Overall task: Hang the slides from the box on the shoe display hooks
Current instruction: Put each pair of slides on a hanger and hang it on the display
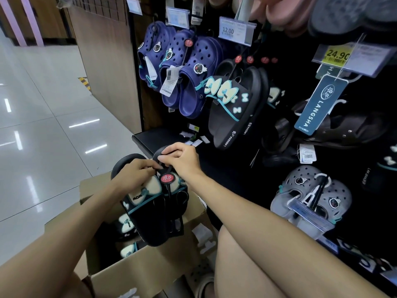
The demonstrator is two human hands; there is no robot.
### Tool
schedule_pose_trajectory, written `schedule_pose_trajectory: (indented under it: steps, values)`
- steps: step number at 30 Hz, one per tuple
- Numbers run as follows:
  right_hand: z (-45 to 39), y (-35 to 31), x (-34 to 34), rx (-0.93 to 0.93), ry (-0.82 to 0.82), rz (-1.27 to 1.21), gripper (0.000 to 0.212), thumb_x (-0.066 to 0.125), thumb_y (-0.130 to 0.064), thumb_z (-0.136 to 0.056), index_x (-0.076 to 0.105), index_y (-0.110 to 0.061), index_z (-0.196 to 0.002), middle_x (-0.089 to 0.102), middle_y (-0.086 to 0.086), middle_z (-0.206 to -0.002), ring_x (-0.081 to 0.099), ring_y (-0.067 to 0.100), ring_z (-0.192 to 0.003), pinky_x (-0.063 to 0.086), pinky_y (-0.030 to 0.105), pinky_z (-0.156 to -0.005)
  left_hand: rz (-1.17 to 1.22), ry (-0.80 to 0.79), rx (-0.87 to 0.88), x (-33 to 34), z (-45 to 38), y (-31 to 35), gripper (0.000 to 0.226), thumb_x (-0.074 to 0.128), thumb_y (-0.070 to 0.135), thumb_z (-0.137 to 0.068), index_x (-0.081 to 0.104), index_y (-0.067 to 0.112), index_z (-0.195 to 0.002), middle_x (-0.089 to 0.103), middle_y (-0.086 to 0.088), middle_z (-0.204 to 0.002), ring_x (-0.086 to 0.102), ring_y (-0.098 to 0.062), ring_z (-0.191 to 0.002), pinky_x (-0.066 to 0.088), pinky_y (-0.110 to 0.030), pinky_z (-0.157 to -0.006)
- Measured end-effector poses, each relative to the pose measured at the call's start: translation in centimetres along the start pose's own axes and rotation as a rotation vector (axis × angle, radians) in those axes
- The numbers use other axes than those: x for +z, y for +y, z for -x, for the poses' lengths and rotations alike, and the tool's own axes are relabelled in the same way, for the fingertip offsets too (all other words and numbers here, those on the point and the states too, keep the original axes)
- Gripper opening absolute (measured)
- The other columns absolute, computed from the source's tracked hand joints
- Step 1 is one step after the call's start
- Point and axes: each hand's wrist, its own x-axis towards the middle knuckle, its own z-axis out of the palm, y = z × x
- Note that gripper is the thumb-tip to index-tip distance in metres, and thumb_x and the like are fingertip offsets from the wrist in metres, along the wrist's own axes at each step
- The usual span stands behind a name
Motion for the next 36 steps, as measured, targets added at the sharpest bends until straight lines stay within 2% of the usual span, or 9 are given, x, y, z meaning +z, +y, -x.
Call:
schedule_pose_trajectory:
  steps: [5,9,16,20,22,26,30,32,36]
  values:
    - [0.2,-0.3,0.8,-0.053,-0.032,0.041,0.012,0.080,-0.008,-0.076,0.072,-0.012,-0.083,0.075,0.008,-0.077,0.067,0.011,-0.067,0.058,0.035,-0.081,-0.019,-0.039,-0.009,-0.5,0.5,-0.2,0.033,0.043,0.026,-0.083,0.070,0.044,-0.079,0.070,-0.008,-0.108,0.060,-0.028,-0.099,0.043,-0.042,-0.096]
    - [0.1,-0.2,1.1,-0.073,-0.014,0.106,0.012,0.081,-0.013,-0.075,0.070,-0.019,-0.077,0.075,0.003,-0.074,0.069,0.014,-0.071,0.059,0.040,-0.084,0.015,-0.015,-0.033,-0.6,0.4,-0.5,0.035,0.043,0.015,-0.093,0.070,0.035,-0.082,0.068,-0.003,-0.112,0.058,-0.021,-0.109,0.040,-0.038,-0.104]
    - [-0.2,-0.1,1.5,-0.128,0.005,0.192,0.015,0.080,-0.017,-0.076,0.067,-0.024,-0.073,0.072,0.000,-0.070,0.071,0.017,-0.074,0.058,0.039,-0.080,0.178,0.046,-0.098,-0.6,0.7,-0.3,0.047,0.041,0.003,-0.094,0.075,0.029,-0.075,0.070,-0.005,-0.095,0.061,-0.024,-0.093,0.046,-0.036,-0.090]
    - [-0.4,-0.1,1.2,-0.079,0.054,0.019,0.012,0.078,-0.010,-0.079,0.067,-0.016,-0.078,0.070,0.003,-0.070,0.067,0.010,-0.062,0.058,0.031,-0.075,0.172,0.021,-0.066,-0.8,1.1,0.3,0.033,0.045,0.020,-0.078,0.076,0.033,-0.079,0.069,-0.023,-0.103,0.062,-0.032,-0.090,0.046,-0.049,-0.095]
    - [-0.6,-0.1,0.8,-0.062,0.081,-0.030,0.010,0.077,-0.008,-0.080,0.068,-0.012,-0.081,0.070,0.006,-0.071,0.065,0.007,-0.059,0.057,0.028,-0.072,0.109,-0.023,-0.039,-0.6,1.1,0.5,0.030,0.046,0.016,-0.083,0.073,0.028,-0.088,0.070,-0.018,-0.101,0.063,-0.035,-0.095,0.045,-0.049,-0.095]
    - [-0.5,-0.1,0.6,-0.066,0.066,-0.026,0.009,0.077,-0.009,-0.081,0.068,-0.010,-0.083,0.071,0.008,-0.073,0.063,0.005,-0.058,0.055,0.023,-0.069,0.077,-0.101,0.011,-0.2,1.1,0.8,0.033,0.043,0.025,-0.073,0.072,0.029,-0.089,0.069,-0.003,-0.086,0.060,-0.017,-0.076,0.046,-0.038,-0.078]
    - [-0.4,-0.2,0.5,-0.076,0.058,-0.050,0.010,0.076,-0.008,-0.081,0.066,-0.011,-0.082,0.069,0.002,-0.069,0.062,0.005,-0.057,0.053,0.022,-0.069,0.023,-0.114,0.034,0.3,0.8,0.6,0.028,0.049,0.016,-0.091,0.072,0.030,-0.094,0.069,0.002,-0.081,0.060,-0.015,-0.073,0.044,-0.033,-0.074]
    - [-0.4,-0.2,0.4,-0.071,0.062,-0.063,0.011,0.076,-0.007,-0.082,0.066,-0.011,-0.082,0.068,0.000,-0.067,0.061,0.005,-0.056,0.053,0.022,-0.069,0.024,-0.095,0.012,0.3,0.7,0.7,0.023,0.051,0.033,-0.082,0.073,0.030,-0.088,0.069,0.000,-0.080,0.063,-0.022,-0.080,0.047,-0.037,-0.079]
    - [-0.5,-0.2,0.4,-0.061,0.064,-0.101,0.011,0.076,-0.006,-0.082,0.066,-0.009,-0.085,0.067,-0.003,-0.064,0.060,0.006,-0.057,0.052,0.020,-0.066,0.094,-0.056,-0.064,0.3,0.7,1.0,0.062,0.055,0.064,-0.059,0.070,0.013,-0.089,0.069,-0.017,-0.092,0.064,-0.034,-0.092,0.046,-0.049,-0.092]
